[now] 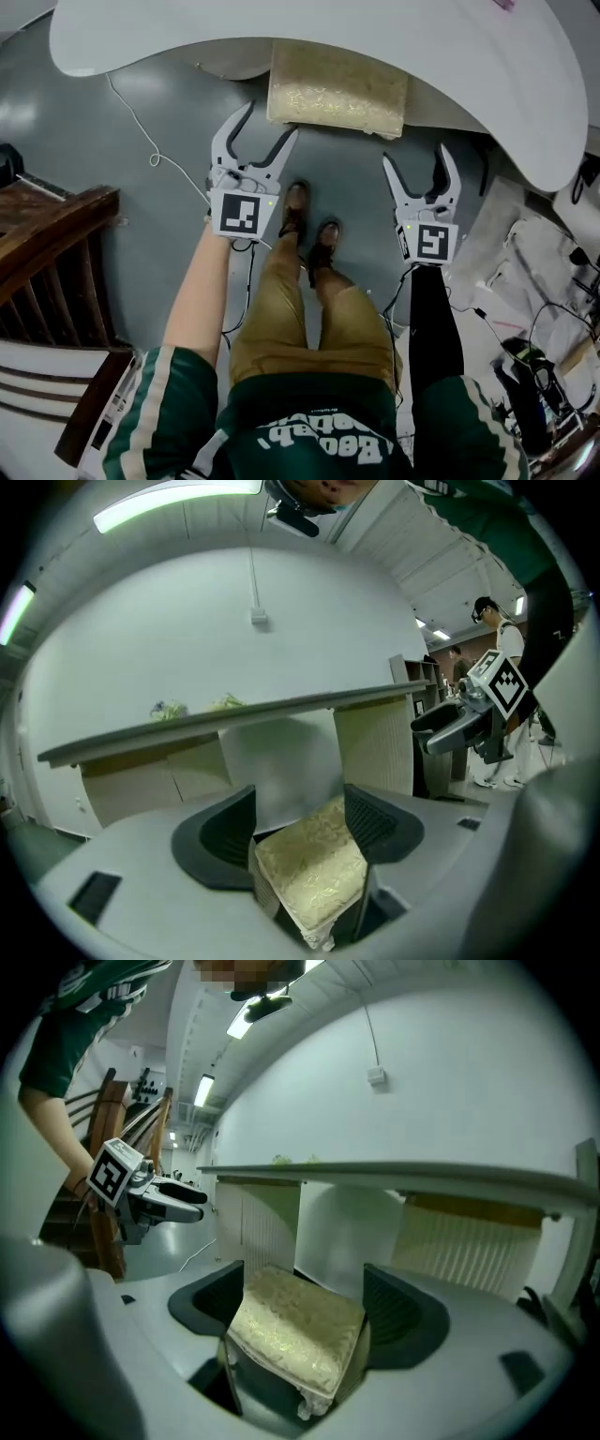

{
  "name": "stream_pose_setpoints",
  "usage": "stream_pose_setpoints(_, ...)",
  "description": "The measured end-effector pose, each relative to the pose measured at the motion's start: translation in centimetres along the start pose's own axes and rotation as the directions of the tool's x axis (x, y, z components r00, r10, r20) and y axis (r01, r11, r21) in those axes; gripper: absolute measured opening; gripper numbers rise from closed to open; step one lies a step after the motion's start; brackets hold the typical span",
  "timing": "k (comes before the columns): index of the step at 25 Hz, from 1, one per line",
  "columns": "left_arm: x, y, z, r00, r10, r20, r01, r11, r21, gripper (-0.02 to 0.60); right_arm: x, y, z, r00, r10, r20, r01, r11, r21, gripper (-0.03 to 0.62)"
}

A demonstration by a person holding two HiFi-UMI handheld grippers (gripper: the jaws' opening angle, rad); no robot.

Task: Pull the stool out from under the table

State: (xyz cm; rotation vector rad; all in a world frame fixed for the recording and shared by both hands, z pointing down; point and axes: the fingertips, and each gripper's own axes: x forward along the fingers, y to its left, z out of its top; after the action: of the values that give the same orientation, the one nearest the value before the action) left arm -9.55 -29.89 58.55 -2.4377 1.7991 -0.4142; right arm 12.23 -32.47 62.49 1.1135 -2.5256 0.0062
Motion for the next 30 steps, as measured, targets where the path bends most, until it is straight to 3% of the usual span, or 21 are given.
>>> stream_pose_setpoints(9, 2.3, -2.6, -14.7, 0.995, -0.026, -0.099, 0.022, 0.999, -0.04, 0.324, 5.5, -0.8, -16.1, 0.993, -0.03, -0.117, 0.034, 0.999, 0.038, 0.413)
stream_pose_setpoints(15, 2.6, -3.1, -22.4, 0.979, -0.015, -0.203, -0.009, 0.993, -0.118, 0.338, 7.1, -1.9, -22.8, 0.983, -0.048, -0.179, 0.06, 0.996, 0.06, 0.42)
stream_pose_setpoints(19, 3.6, -3.5, -27.3, 0.963, -0.039, -0.267, -0.006, 0.986, -0.166, 0.341, 8.4, -3.0, -26.2, 0.976, -0.047, -0.214, 0.061, 0.996, 0.059, 0.422)
stream_pose_setpoints(22, 4.8, -4.2, -30.2, 0.945, -0.098, -0.312, 0.044, 0.983, -0.176, 0.341, 10.2, -3.2, -27.4, 0.973, -0.024, -0.232, 0.033, 0.999, 0.034, 0.42)
stream_pose_setpoints(24, 6.1, -4.6, -30.6, 0.941, -0.123, -0.316, 0.067, 0.981, -0.181, 0.341, 11.1, -3.0, -27.2, 0.972, 0.012, -0.236, -0.006, 1.0, 0.029, 0.399)
stream_pose_setpoints(26, 7.2, -4.5, -30.3, 0.938, -0.133, -0.321, 0.062, 0.973, -0.221, 0.351, 11.2, -2.5, -27.1, 0.969, 0.048, -0.242, -0.037, 0.998, 0.05, 0.338)
stream_pose_setpoints(30, 7.3, -4.1, -30.4, 0.925, -0.144, -0.352, 0.05, 0.963, -0.264, 0.348, 10.7, -2.1, -27.3, 0.967, 0.035, -0.252, -0.015, 0.997, 0.08, 0.293)
